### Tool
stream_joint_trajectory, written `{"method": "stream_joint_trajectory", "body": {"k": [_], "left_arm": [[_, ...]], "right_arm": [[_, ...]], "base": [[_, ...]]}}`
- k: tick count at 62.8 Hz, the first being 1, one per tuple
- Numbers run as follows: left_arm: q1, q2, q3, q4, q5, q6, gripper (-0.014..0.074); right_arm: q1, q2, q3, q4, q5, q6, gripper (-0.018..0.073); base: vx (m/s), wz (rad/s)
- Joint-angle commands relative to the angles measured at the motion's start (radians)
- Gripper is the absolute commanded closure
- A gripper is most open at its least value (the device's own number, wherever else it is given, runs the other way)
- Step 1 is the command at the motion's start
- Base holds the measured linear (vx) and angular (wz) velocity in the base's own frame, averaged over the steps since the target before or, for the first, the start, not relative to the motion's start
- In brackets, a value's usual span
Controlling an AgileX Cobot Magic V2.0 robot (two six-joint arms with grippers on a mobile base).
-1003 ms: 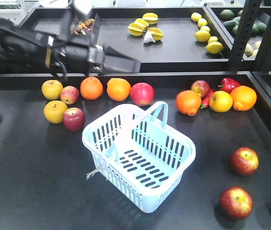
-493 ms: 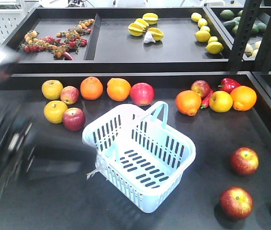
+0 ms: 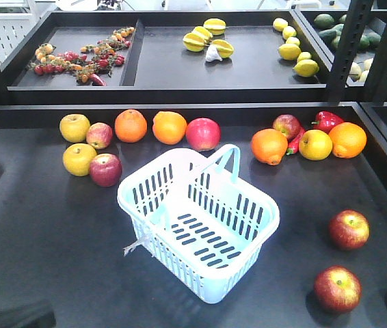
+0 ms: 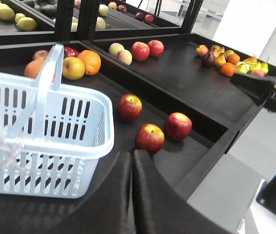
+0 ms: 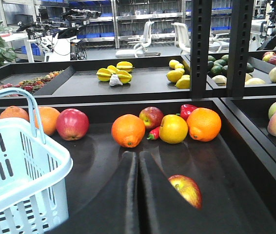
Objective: Pick three apples into basket with both arms
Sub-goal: 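Open the left gripper, release the basket handle and withdraw the arm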
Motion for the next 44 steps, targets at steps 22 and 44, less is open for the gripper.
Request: {"method": "stream_joint_trajectory", "body": {"k": [22,44], "left_arm": [[0.002,-0.044,0.06,0.001,0.167,0.0,0.0604],[0.002,-0.044,0.06,0.001,0.19,0.0,0.0604]], "right_arm": [[-0.005,-0.011,0.013,0.308,-0.245,0.276,0.0564],[-0.003,0.027,-0.243,0.257,-0.095,0.304,0.0564]], "base": [[0.0,0.0],[0.0,0.0]]}}
